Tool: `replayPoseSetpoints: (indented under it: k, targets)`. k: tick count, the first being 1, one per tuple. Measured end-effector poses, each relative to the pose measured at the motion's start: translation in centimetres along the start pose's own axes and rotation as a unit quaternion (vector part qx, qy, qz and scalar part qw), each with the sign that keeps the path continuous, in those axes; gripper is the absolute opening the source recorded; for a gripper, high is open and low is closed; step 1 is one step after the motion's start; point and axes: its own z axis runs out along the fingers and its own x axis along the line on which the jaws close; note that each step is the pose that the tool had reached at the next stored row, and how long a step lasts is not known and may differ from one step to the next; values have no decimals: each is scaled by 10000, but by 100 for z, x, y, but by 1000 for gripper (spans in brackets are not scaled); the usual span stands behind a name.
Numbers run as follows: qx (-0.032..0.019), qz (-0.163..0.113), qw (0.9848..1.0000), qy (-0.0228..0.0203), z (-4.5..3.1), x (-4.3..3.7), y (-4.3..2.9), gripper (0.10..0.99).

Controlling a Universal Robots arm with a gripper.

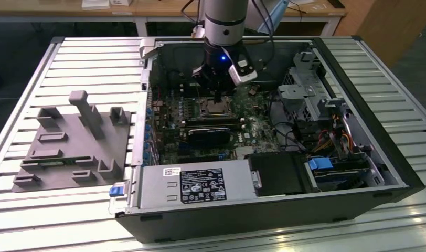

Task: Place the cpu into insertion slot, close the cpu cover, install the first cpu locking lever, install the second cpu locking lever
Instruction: 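Close the cpu cover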

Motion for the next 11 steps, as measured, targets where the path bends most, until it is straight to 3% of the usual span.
replayPoseSetpoints:
  k: [11]
  targets:
    - [-3,3,10000,-13,-78,-1,2,102]
